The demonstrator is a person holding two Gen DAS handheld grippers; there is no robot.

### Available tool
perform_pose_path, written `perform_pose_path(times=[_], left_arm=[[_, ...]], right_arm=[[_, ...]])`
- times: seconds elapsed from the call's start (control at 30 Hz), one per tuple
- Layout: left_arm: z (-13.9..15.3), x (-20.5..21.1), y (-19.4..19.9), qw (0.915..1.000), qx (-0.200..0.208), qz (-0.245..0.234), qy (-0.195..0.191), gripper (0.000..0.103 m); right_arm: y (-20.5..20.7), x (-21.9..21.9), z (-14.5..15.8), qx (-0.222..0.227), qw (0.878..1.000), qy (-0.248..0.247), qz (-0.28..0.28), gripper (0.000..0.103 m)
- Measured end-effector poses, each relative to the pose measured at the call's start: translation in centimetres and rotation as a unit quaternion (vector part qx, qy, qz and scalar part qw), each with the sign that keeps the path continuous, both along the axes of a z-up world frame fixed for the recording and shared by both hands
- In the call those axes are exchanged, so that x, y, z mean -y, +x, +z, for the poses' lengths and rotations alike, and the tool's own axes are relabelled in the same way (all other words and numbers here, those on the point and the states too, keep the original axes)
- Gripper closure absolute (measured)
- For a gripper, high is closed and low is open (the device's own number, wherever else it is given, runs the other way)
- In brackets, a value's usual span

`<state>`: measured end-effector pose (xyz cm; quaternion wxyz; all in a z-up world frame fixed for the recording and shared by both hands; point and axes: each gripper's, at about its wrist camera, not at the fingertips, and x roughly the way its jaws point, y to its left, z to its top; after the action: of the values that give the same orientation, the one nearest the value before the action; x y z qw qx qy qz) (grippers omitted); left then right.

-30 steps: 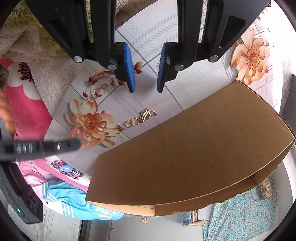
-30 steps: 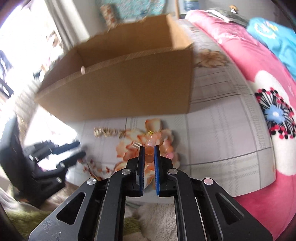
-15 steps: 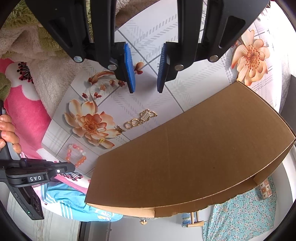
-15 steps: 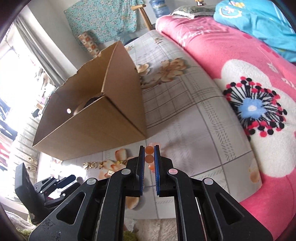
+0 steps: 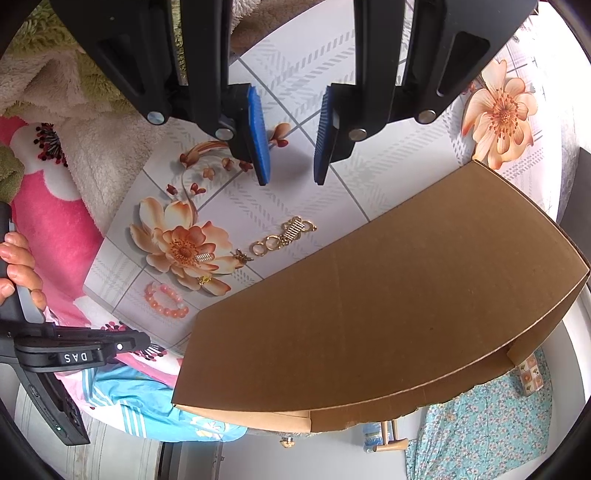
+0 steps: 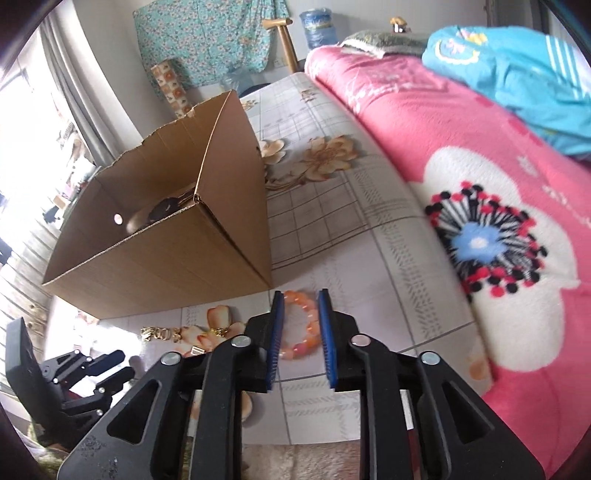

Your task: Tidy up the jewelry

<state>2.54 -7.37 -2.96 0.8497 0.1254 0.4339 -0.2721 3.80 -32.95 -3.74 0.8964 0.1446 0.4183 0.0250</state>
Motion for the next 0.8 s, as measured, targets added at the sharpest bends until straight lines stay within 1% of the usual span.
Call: perform_pose_path(times=[0.13, 0.37, 0.47, 0.53, 0.6, 0.7, 0.8], left_arm=[[0.0, 0.0, 0.0, 1.0, 0.001, 0.0, 0.0, 0.08], [0.0, 0.0, -0.1, 1.0, 0.0, 0.0, 0.0, 0.079], [0.0, -0.1, -0.2, 1.0, 0.0, 0.001, 0.0, 0.08], [0.0, -0.2, -0.2, 1.0, 0.0, 0.002, 0.001, 0.08], [0.0, -0.2, -0.2, 1.0, -0.001, 0.004, 0.001, 0.079], [-0.1, -0.3, -0.1, 1.0, -0.002, 0.009, 0.0, 0.079], [-0.1, -0.4, 0.1, 0.9999, -0.005, 0.014, -0.003, 0.08]], right_arm=[[-0.3, -0.4, 0.2, 0.003, 1.0, -0.008, 0.002, 0.079], [-0.7, -2.7, 0.0, 0.001, 0.999, -0.01, 0.034, 0.068], [-0.8, -4.1, -0.6, -0.006, 0.999, -0.016, 0.05, 0.065], [-0.8, -4.9, -1.1, -0.014, 0.998, -0.013, 0.06, 0.064], [-0.7, -5.5, -1.5, -0.02, 0.997, -0.008, 0.07, 0.06], [-0.7, -6.5, -2.0, -0.027, 0.996, -0.015, 0.082, 0.056], [-0.9, -7.6, -2.4, -0.031, 0.995, -0.026, 0.096, 0.054]])
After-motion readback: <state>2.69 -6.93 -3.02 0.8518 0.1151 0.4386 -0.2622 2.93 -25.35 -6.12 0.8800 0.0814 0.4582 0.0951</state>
